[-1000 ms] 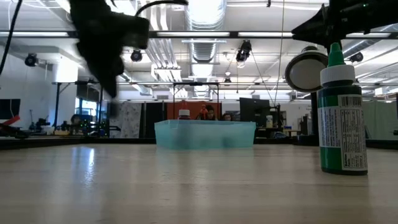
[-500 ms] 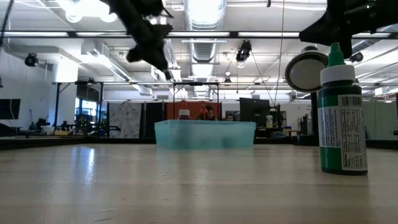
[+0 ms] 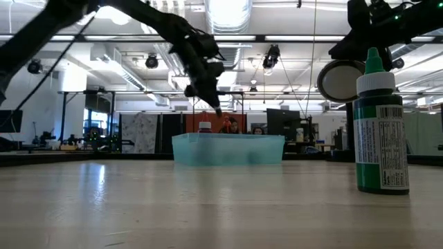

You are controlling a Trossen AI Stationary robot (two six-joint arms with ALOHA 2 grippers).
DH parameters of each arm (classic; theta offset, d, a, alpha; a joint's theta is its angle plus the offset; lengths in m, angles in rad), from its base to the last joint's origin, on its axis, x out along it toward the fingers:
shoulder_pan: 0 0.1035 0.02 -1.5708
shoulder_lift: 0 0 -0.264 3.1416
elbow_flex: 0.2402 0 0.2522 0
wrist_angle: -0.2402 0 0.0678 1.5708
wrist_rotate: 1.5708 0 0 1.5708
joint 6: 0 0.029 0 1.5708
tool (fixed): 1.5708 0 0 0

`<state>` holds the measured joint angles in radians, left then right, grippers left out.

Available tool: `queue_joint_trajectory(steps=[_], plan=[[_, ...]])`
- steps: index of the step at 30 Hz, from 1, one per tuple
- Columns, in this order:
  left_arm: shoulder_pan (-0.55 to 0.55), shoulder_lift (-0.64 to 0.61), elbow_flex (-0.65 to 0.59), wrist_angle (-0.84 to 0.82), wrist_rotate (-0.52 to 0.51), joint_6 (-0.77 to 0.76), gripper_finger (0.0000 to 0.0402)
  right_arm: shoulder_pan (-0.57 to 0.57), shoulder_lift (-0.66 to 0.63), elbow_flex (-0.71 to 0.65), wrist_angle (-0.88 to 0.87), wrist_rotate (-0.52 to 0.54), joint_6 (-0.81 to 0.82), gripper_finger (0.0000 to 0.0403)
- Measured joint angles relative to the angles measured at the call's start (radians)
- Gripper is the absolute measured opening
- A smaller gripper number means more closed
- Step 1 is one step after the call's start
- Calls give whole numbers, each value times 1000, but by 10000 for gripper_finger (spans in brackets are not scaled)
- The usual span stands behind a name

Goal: Pick & Place food coloring
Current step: Put the red big food coloring into the green bin

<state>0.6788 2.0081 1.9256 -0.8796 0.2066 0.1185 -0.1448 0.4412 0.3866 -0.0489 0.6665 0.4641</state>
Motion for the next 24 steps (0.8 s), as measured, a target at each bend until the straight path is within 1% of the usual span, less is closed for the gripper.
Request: queue_joint_trajectory(steps=[3, 8, 12, 17, 24], plan=[[0, 88, 95, -26, -38, 41, 24, 0, 0, 0, 0, 19, 1, 59], [-3, 189, 186, -54, -74, 30, 24, 0, 0, 0, 1, 40, 8, 59], [-24, 243, 202, -103, -71, 0, 24, 0, 0, 0, 1, 60, 42, 59], [-37, 260, 198, -103, -71, -54, 24, 0, 0, 0, -1, 68, 56, 59], [-54, 306, 197, -91, -135, -71, 29, 0, 0, 0, -5, 69, 56, 59]])
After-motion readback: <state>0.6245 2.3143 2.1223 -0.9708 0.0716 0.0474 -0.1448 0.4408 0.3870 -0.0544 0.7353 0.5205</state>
